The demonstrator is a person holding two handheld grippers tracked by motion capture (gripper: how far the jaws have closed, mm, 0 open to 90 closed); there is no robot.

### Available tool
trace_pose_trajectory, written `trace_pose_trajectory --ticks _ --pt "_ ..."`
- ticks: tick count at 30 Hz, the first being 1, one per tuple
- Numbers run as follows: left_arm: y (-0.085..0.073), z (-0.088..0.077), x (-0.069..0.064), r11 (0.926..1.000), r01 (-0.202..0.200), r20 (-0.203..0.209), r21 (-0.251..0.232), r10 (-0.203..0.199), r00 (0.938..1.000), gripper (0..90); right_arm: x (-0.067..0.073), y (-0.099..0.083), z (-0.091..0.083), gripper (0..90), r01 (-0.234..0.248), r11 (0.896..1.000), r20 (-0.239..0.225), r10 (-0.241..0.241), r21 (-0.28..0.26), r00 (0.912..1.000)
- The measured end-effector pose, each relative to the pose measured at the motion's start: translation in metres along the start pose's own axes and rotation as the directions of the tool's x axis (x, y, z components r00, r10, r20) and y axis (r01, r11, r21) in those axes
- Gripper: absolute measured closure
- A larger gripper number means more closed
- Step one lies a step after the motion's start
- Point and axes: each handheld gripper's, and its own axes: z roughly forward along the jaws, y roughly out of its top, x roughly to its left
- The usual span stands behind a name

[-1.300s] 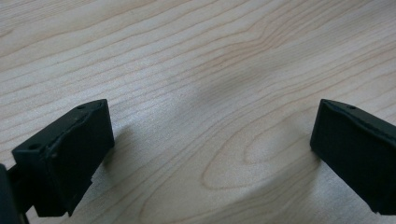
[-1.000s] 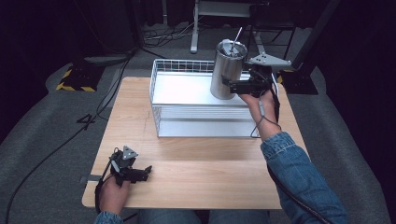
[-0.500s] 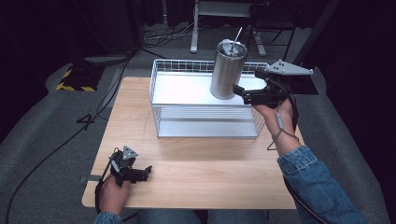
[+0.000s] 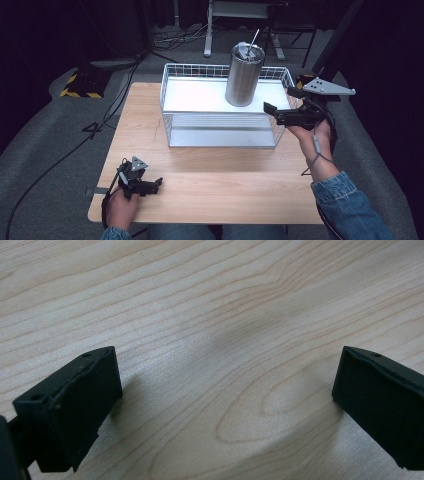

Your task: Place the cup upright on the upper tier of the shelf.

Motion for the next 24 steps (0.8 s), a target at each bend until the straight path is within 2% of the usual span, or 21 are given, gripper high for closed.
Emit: trace_pose_trajectory --ticks 1,10,17,24 --pt "0.000 0.000 0.000 1.0000 0.000 0.000 0.000 0.000 1.0000 0.0 -0.001 -0.004 -0.006 0.0 0.002 1.000 0.012 -0.002 0.003 0.9999" --pt "0.000 0.000 0.000 1.0000 0.000 0.001 0.000 0.000 1.0000 0.0 0.000 -0.016 -0.027 0.0 0.011 1.000 0.027 -0.012 0.021 0.9996" --pt "0.000 0.000 0.000 1.0000 -0.002 0.000 0.001 0.002 1.0000 0.0 -0.005 -0.027 -0.043 0.0 -0.007 0.998 0.034 0.005 0.057 0.9994" --pt "0.000 0.000 0.000 1.0000 -0.002 0.000 -0.001 0.002 1.0000 0.0 -0.013 -0.039 -0.050 0.0 -0.037 0.994 0.047 0.032 0.099 0.9984"
